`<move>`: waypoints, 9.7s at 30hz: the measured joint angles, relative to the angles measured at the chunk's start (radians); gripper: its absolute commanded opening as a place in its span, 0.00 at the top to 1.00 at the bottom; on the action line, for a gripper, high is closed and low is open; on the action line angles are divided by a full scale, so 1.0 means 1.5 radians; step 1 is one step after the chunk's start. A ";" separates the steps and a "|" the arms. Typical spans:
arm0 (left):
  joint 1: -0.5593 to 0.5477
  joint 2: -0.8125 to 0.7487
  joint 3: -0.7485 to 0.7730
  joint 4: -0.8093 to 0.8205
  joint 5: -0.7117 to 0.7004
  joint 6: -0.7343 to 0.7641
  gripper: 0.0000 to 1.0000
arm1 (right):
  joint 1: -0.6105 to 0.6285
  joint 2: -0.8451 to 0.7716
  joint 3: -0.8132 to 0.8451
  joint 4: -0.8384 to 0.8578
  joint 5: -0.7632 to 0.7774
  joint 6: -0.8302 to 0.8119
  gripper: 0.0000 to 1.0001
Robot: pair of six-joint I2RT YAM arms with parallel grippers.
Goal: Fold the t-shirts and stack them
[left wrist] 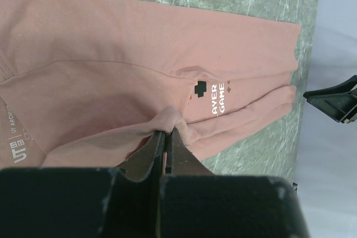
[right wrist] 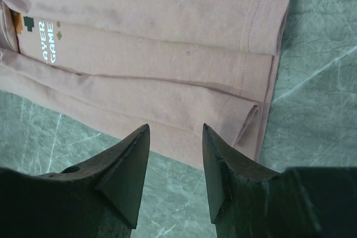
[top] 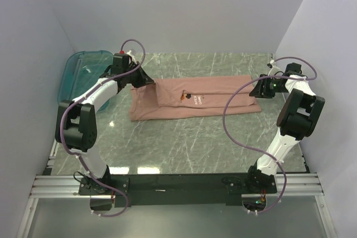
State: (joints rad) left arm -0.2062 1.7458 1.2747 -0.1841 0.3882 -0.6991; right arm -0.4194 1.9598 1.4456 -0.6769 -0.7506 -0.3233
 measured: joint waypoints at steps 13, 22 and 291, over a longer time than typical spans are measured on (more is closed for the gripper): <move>0.000 0.000 0.000 0.000 0.000 0.000 0.99 | 0.000 0.000 -0.001 0.000 -0.001 -0.003 0.50; 0.000 0.000 0.000 0.000 0.000 0.002 1.00 | 0.000 0.000 -0.008 0.000 -0.001 -0.003 0.50; 0.031 -0.600 -0.323 -0.070 -0.432 0.225 0.12 | 0.801 0.212 0.242 0.142 0.585 -0.161 0.62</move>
State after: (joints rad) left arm -0.1604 0.8459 0.7895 -0.2893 -0.2592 -0.3622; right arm 0.7815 2.2772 1.8084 -0.4633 0.1265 -0.5652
